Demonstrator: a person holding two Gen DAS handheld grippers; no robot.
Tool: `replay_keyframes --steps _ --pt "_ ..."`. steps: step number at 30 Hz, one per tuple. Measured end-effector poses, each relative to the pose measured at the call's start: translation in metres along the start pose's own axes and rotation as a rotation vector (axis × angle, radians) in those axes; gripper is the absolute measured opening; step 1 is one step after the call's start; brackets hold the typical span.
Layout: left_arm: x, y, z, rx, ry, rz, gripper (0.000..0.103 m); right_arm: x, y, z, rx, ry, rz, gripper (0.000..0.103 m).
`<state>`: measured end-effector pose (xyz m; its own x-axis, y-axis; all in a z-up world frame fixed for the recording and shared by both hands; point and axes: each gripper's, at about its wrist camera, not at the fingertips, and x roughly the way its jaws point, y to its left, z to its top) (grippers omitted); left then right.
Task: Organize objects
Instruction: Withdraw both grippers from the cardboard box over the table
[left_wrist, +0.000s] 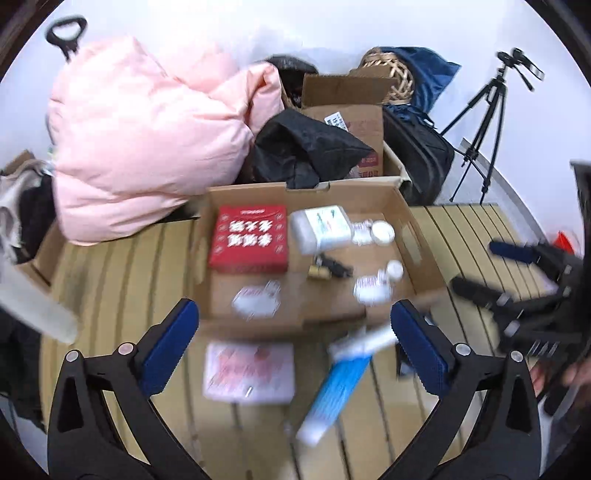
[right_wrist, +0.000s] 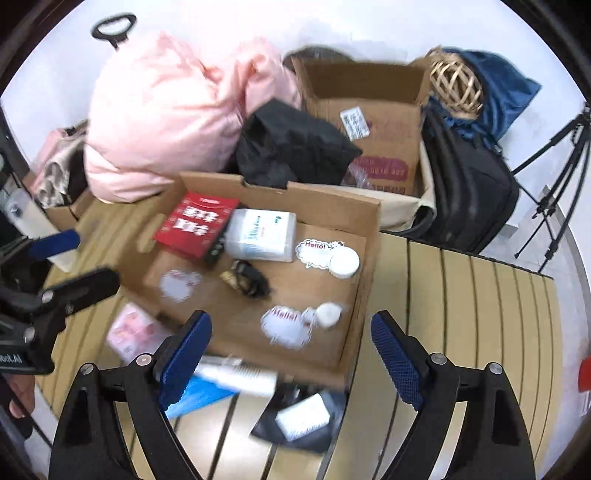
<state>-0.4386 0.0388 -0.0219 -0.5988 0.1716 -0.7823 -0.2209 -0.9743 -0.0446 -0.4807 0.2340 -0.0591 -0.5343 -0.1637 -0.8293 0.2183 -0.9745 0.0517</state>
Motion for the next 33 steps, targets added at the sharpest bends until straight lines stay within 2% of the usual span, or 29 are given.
replay_keyframes --steps 4,9,10,11,14,19,22,25,29,33 --pt "-0.058 0.003 -0.054 0.022 -0.086 0.058 0.103 -0.057 0.014 -0.035 -0.020 -0.097 -0.031 0.091" --pt "-0.109 0.017 -0.125 -0.054 -0.146 0.033 0.103 -0.114 0.032 -0.092 0.030 -0.207 -0.008 0.095" --pt "-0.114 0.019 -0.140 -0.065 -0.149 0.038 0.103 -0.120 0.037 -0.103 0.032 -0.221 -0.008 0.101" --pt "-0.117 0.021 -0.152 -0.071 -0.143 0.053 0.103 -0.126 0.042 -0.114 0.032 -0.230 -0.010 0.103" --pt "-0.122 0.024 -0.183 -0.083 -0.104 0.098 0.103 -0.135 0.055 -0.145 0.040 -0.232 -0.006 0.103" --pt "-0.138 0.026 -0.209 -0.096 -0.132 0.059 0.103 -0.146 0.081 -0.190 0.020 -0.232 0.004 0.103" --pt "-0.140 0.022 -0.223 -0.102 -0.120 0.060 0.103 -0.152 0.098 -0.213 -0.018 -0.237 0.002 0.103" --pt "-0.138 0.015 -0.233 -0.094 -0.107 0.024 0.103 -0.149 0.107 -0.234 -0.038 -0.204 0.009 0.103" --pt "-0.129 0.010 -0.241 -0.093 -0.094 0.031 0.103 -0.135 0.107 -0.253 -0.033 -0.138 0.019 0.103" --pt "-0.112 0.007 -0.240 -0.096 -0.097 0.000 0.103 -0.125 0.099 -0.262 -0.010 -0.131 0.013 0.103"
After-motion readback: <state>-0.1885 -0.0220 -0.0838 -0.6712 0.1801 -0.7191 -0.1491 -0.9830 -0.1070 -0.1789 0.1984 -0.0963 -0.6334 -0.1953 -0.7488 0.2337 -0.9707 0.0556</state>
